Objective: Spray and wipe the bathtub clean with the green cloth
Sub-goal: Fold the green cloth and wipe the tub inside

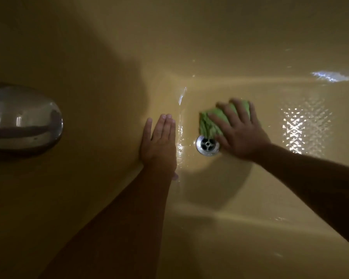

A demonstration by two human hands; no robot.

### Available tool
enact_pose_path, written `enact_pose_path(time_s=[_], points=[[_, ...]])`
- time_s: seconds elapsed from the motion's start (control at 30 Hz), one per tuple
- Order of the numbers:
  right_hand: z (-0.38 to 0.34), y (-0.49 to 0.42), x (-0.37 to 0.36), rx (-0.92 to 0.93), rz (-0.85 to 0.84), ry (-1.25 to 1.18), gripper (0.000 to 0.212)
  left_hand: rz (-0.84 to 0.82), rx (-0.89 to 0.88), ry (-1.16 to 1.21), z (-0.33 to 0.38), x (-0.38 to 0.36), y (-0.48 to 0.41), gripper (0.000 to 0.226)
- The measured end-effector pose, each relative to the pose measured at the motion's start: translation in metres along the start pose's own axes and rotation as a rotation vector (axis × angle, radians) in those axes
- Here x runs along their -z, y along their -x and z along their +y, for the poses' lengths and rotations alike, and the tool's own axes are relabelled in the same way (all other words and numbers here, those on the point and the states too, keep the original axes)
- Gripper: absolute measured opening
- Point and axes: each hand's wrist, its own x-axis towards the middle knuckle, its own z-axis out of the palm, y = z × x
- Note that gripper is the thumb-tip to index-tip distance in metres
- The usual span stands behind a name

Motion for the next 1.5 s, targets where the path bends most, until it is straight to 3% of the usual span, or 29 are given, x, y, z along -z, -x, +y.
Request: enact_pose_path(time_s=[0.2, 0.33, 0.43, 0.57, 0.67, 0.77, 0.87, 1.03, 1.23, 1.33, 1.5], points=[[-0.06, -0.068, 0.006, -0.307, 0.089, -0.094, 0.067, 0.016, 0.016, -0.005, 0.004, 0.001, 0.005, 0.165], [-0.116, 0.005, -0.017, -0.066, 0.003, -0.187, 0.066, 0.007, -0.005, -0.016, -0.005, -0.002, 0.021, 0.151], [-0.144, 0.072, -0.024, 0.032, -0.134, -0.197, 0.063, 0.015, -0.005, 0.046, -0.01, -0.002, 0.041, 0.107], [-0.132, 0.119, -0.012, 0.138, -0.186, -0.178, 0.06, -0.014, 0.056, 0.311, -0.009, 0.008, 0.064, 0.085], [-0.117, 0.126, 0.015, -0.009, -0.231, -0.317, 0.056, -0.082, 0.176, 0.864, -0.004, 0.023, 0.08, 0.064], [-0.108, 0.13, 0.063, -0.29, -0.239, -0.812, 0.043, -0.237, 0.263, 1.544, 0.01, 0.054, 0.108, 0.066], [-0.097, 0.148, 0.132, -0.462, -0.161, -1.123, 0.024, -0.26, 0.285, 1.883, 0.025, 0.104, 0.148, 0.057], [-0.071, 0.209, 0.254, -0.569, -0.001, -1.286, 0.022, -0.151, 0.129, 1.941, 0.037, 0.192, 0.228, 0.058], [-0.015, 0.286, 0.409, -0.643, 0.022, -1.536, 0.027, 0.103, 0.019, 1.939, 0.034, 0.298, 0.329, 0.028], [0.019, 0.323, 0.479, -0.665, 0.011, -1.654, 0.028, 0.13, -0.076, 2.095, 0.035, 0.344, 0.385, 0.021], [0.053, 0.388, 0.574, -0.532, 0.017, -1.617, 0.025, 0.164, -0.161, 2.114, 0.048, 0.416, 0.479, 0.029]])
